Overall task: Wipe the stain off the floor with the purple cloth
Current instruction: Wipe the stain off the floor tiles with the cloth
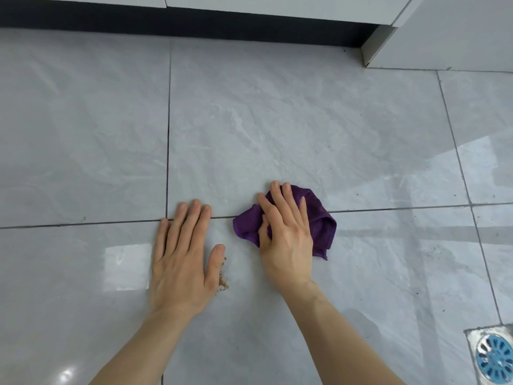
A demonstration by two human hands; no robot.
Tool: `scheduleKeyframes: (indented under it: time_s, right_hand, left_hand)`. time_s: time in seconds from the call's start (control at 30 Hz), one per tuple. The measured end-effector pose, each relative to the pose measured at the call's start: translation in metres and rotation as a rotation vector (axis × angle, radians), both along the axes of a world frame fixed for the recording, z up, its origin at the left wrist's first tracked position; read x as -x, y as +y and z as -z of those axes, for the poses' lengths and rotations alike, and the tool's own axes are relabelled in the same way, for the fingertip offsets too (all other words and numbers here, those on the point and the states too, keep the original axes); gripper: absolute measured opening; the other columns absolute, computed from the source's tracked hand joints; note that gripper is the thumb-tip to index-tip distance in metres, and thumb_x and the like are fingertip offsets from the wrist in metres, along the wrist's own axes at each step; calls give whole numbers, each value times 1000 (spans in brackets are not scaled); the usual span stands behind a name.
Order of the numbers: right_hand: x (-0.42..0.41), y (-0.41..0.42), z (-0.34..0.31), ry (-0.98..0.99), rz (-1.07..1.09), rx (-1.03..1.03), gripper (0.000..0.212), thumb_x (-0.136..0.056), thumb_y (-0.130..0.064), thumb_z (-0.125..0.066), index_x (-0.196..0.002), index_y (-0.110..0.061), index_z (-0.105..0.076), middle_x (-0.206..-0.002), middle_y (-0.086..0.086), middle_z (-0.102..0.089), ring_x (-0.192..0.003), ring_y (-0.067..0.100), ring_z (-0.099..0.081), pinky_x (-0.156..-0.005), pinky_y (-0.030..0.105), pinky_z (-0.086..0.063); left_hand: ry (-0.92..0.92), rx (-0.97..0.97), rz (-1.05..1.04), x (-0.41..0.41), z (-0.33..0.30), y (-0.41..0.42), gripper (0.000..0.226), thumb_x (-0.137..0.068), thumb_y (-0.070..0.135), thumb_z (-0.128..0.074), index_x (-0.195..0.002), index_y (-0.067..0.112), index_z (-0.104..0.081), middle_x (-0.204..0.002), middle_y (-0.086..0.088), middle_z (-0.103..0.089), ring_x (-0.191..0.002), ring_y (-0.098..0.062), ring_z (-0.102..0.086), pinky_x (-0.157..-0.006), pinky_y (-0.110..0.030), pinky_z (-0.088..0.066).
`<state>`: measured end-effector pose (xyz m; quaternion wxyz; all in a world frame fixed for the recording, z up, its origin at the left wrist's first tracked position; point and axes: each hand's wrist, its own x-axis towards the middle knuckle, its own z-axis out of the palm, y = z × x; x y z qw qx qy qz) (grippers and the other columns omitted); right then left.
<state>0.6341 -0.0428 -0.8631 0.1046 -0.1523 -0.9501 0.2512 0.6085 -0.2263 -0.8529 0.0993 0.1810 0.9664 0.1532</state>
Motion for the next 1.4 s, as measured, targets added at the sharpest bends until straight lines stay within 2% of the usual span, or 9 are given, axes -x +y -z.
scheduleKeyframes:
  time_s: [0.23,0.33,0.47,0.6,0.8,0.93,1.1,1.23,1.4]
  right_hand:
    - [-22,15,-4,79,59,-10,52,-83,16,-61,-127,-10,-68,-145,6,-61,-144,25,-47,-114,54,-43]
    - [-37,24,-17,36,104,-8,67,-72,22,-63,-129,-12,-66,-144,4,-60,-140,23,-51,-111,28,-43]
    - [-64,36,-37,-40,248,56,84,-65,22,-68,-139,-16,-53,-144,-1,-44,-121,21,-55,-81,9,-40]
    - [-82,31,-56,-37,386,258,80,-71,18,-66,-138,-20,-43,-128,-11,-34,-105,-11,-46,-80,0,-37]
    - [-69,8,-80,47,425,531,61,-80,10,-67,-120,-35,-54,-114,-19,-61,-107,-7,-58,-85,11,-49]
    - [-53,-41,-68,35,98,457,64,-75,14,-66,-124,-28,-61,-129,-43,-51,-141,5,-46,-106,10,-37]
    - [-62,-89,-28,-105,-269,242,49,-95,-18,-65,-143,-22,-56,-156,-6,-48,-157,17,-20,-125,51,-23]
    - [-70,-94,-18,-199,-382,10,59,-102,-53,-51,-155,-30,-39,-166,0,-31,-159,26,-11,-124,57,-22]
    - [-63,-80,-15,-248,-357,-168,55,-101,-58,-47,-150,-33,-45,-165,-2,-34,-158,29,-17,-121,63,-23]
  left_hand:
    - [0,10,6,0,1,-1,70,-101,54,-12,-161,19,-18,-171,4,-14,-159,-15,-6,-127,-50,-14]
    - [5,7,2,-1,1,-2,69,-101,53,-13,-162,20,-17,-171,4,-13,-159,-14,-4,-128,-49,-12]
    - [14,-19,-3,-2,2,-2,66,-102,49,-16,-161,19,-19,-171,4,-15,-159,-14,-6,-128,-49,-12]
    - [23,-61,-7,-2,2,-2,61,-103,39,-16,-161,20,-21,-170,5,-17,-158,-12,-7,-128,-46,-9]
    - [20,-209,-51,-3,-5,-22,56,-104,30,-21,-159,18,-28,-168,4,-24,-157,-10,-11,-129,-42,-7]
    - [33,-131,-84,-1,5,-44,57,-105,32,-21,-159,16,-28,-169,2,-23,-158,-11,-11,-129,-43,-9]
    - [26,-125,-93,1,10,-50,59,-103,36,-20,-158,16,-31,-167,2,-27,-157,-12,-14,-128,-46,-14]
    - [25,-88,-87,2,6,-50,61,-102,37,-23,-158,15,-30,-168,1,-25,-158,-13,-12,-128,-46,-13]
    - [35,6,-60,-3,2,-40,62,-103,38,-21,-160,15,-24,-170,-1,-21,-158,-14,-9,-127,-48,-15]
